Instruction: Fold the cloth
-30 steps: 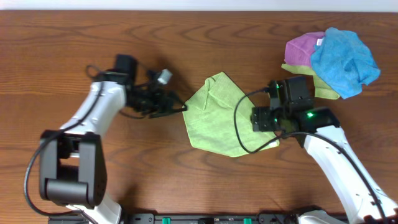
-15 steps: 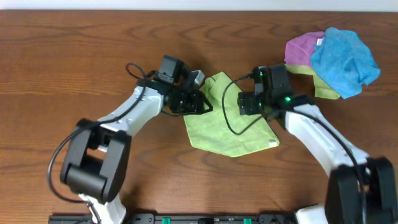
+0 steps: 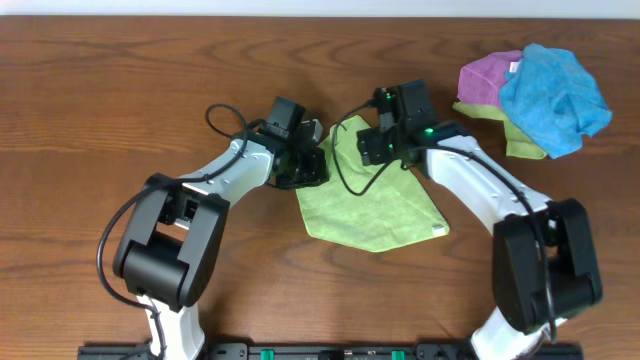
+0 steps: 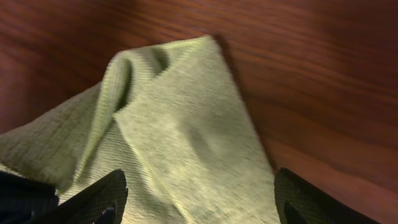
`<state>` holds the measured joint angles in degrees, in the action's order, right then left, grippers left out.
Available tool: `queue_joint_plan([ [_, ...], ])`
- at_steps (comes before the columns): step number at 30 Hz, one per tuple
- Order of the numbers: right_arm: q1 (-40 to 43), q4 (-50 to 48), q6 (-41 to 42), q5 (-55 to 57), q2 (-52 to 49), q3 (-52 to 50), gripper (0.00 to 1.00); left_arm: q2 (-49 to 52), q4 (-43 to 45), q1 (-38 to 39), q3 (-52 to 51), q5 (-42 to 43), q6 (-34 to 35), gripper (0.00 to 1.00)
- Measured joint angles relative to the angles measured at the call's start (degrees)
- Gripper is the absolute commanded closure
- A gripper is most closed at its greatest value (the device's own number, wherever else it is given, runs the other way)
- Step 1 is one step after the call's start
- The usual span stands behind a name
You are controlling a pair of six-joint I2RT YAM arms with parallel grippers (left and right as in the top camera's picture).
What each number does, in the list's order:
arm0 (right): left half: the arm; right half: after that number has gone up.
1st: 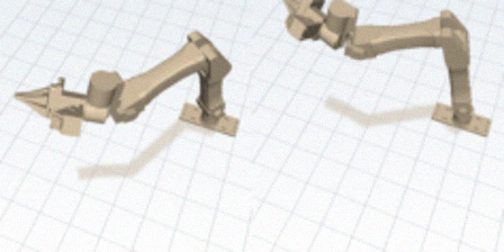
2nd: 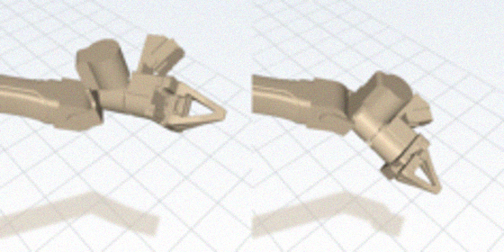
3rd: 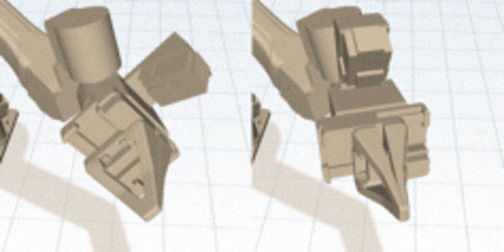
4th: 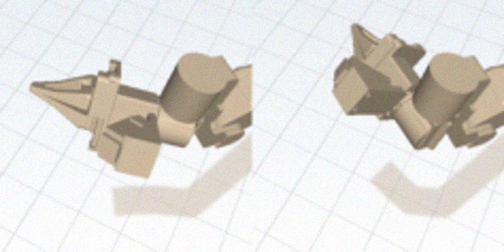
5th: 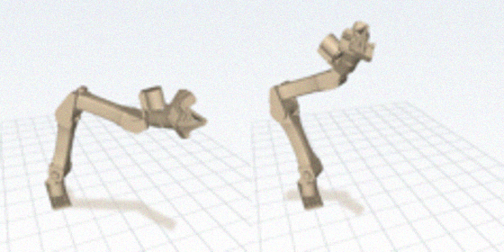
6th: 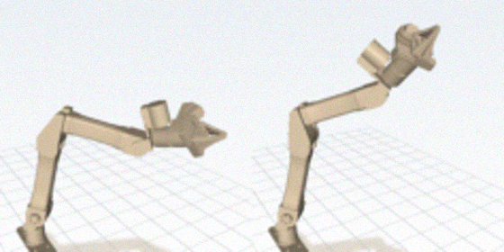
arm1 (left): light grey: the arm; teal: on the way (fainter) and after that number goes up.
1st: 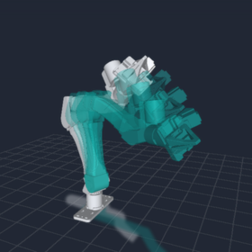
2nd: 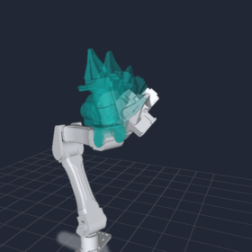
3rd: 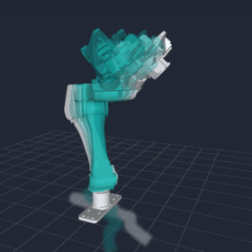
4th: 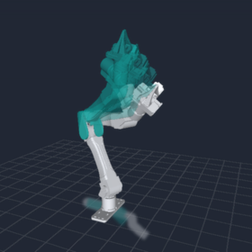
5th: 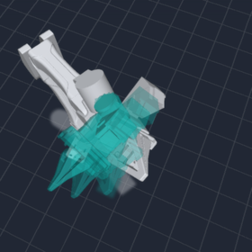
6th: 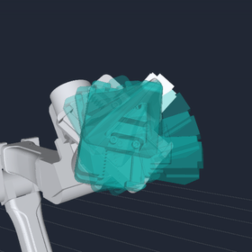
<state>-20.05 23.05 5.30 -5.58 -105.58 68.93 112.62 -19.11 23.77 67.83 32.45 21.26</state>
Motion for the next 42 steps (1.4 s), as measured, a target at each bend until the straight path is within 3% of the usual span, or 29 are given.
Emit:
queue_joint_plan([
  [14,-2.9,-3.4,-0.5,0.0,-5.7,0.9,0.27,0.0,-3.6,-2.0,0.0,-10.3,0.0,0.91],
  [38,-5.2,-9.7,0.6,-0.3,-9.3,1.4,0.34,0.0,-4.1,-2.0,0.0,-11.5,0.0,0.93],
  [42,-5.2,-10.3,0.8,-0.1,-9.7,1.4,0.42,0.0,-4.1,-2.0,0.0,-11.5,0.0,0.93],
])
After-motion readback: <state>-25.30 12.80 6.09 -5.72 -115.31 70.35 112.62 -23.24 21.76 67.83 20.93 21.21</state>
